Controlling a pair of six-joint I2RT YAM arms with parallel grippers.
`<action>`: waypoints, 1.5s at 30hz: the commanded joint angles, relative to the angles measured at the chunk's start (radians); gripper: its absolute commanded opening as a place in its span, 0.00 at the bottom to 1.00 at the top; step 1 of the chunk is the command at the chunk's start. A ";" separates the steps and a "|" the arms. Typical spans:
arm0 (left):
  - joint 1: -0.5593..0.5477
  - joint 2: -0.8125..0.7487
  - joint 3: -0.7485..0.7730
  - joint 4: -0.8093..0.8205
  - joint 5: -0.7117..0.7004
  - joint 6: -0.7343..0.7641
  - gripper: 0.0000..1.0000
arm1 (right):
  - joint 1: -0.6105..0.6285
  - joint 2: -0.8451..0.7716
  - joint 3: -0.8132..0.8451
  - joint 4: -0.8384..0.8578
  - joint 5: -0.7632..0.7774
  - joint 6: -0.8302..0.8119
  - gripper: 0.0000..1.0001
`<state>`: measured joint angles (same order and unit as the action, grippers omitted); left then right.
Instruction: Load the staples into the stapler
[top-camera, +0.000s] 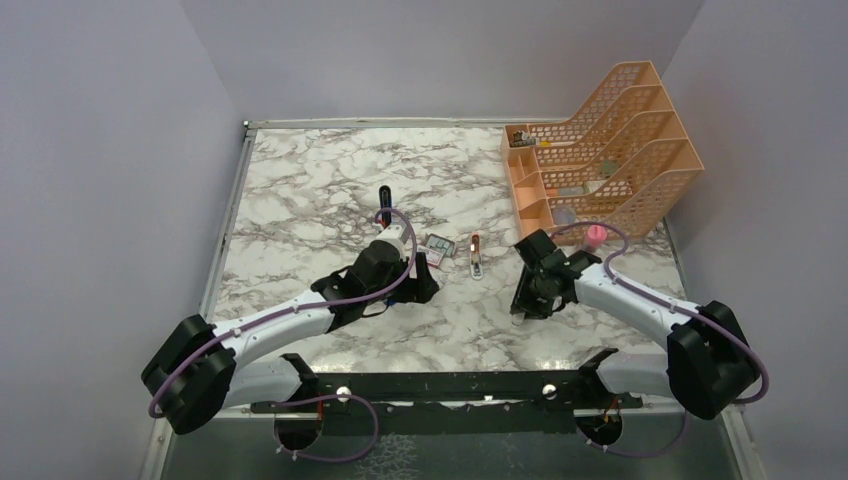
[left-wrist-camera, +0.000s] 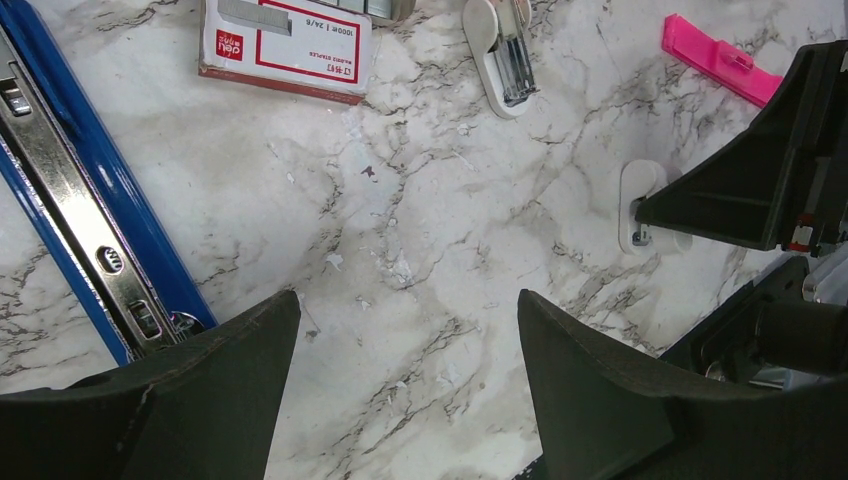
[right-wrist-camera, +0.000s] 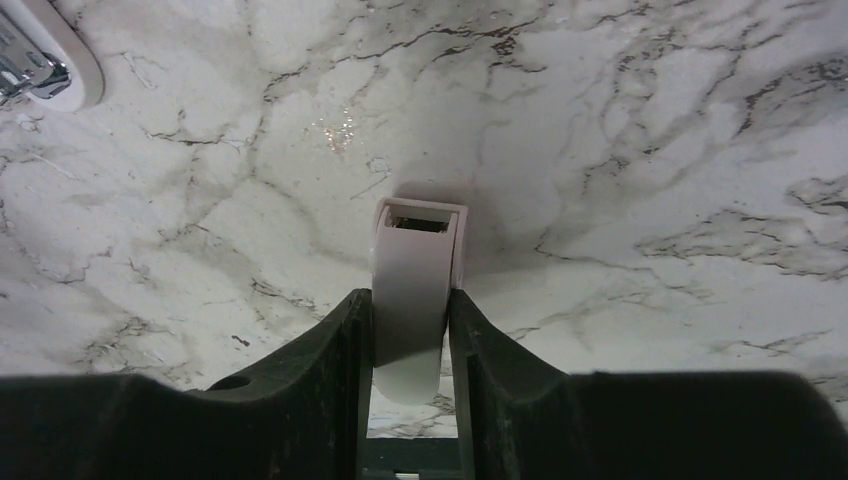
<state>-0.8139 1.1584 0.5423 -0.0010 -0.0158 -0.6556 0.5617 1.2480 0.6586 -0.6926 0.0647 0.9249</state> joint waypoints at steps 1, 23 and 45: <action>-0.002 0.011 0.027 0.027 0.014 -0.014 0.81 | -0.002 0.008 -0.001 0.084 -0.082 -0.084 0.35; -0.001 0.063 0.019 0.076 0.081 -0.052 0.81 | 0.004 -0.004 0.037 0.018 -0.237 -0.239 0.55; -0.007 0.038 -0.163 0.338 0.215 -0.232 0.97 | 0.006 -0.091 -0.051 0.372 -0.610 -0.100 0.21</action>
<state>-0.8139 1.2213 0.4347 0.2165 0.1440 -0.8108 0.5621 1.1801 0.6346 -0.5014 -0.3607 0.7521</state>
